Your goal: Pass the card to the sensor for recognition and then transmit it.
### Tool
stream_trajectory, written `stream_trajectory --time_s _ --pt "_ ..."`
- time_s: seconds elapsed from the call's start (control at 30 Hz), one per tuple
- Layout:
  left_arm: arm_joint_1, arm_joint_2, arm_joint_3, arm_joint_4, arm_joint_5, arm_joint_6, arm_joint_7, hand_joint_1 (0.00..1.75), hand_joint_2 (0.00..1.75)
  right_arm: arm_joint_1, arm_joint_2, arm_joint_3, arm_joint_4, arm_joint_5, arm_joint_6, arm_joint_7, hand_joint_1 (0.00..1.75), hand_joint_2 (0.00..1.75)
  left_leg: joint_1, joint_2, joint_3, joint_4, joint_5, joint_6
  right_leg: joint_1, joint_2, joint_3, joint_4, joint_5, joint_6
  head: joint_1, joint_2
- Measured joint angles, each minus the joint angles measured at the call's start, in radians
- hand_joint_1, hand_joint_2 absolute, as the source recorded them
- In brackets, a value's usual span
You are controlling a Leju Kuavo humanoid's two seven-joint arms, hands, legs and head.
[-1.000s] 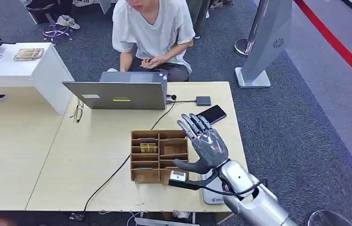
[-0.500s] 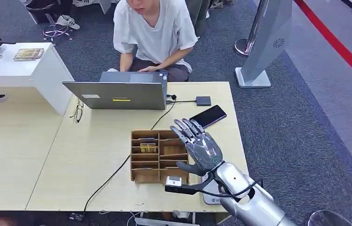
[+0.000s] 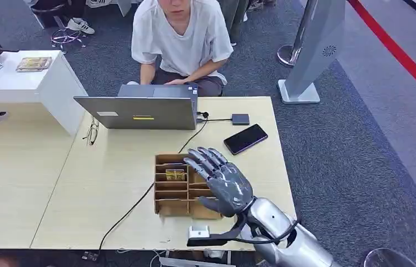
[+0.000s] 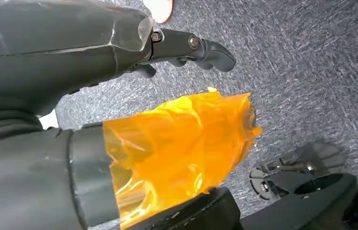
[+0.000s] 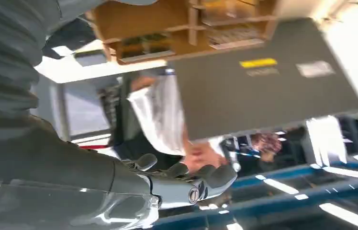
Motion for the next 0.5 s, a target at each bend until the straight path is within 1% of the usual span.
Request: stream_trajectory --time_s 0.17,0.23,0.3,0.4,0.5 --pt "0.001 0.000 0.008 0.000 0.011 0.002 0.000 0.00 0.00 0.019 0.000 0.023 -0.084 -0.128 0.001 -0.082 0.00 1.75 0.000 0.000 0.000 0.000 0.000 0.000 0.000 0.000 0.000 0.000 0.000 0.000 0.000 0.000" --pt "0.002 0.000 0.015 0.000 0.015 0.007 -0.006 0.00 0.00 0.030 -0.001 0.032 -0.122 -0.216 0.022 -0.133 0.00 1.75 0.000 0.000 0.000 0.000 0.000 0.000 0.000 0.000 0.000 0.000 0.000 0.000 0.000 0.000" --pt "0.002 0.000 0.020 0.000 0.020 0.011 -0.010 0.00 0.00 0.041 -0.001 0.038 -0.153 -0.275 0.040 -0.163 0.00 1.75 0.000 0.000 0.000 0.000 0.000 0.000 0.000 0.000 0.000 0.000 0.000 0.000 0.000 0.000" --pt "0.004 0.000 0.031 0.000 0.025 0.015 -0.019 0.00 0.00 0.058 -0.005 0.044 -0.192 -0.382 0.098 -0.204 0.00 1.75 0.000 0.000 0.000 0.000 0.000 0.000 0.000 0.000 0.000 0.000 0.000 0.000 0.000 0.000" --pt "0.007 0.000 0.037 0.000 0.031 0.022 -0.029 0.00 0.00 0.079 -0.006 0.050 -0.224 -0.534 0.191 -0.270 0.00 1.75 0.000 0.000 0.000 0.000 0.000 0.000 0.000 0.000 0.000 0.000 0.000 0.000 0.000 0.000"
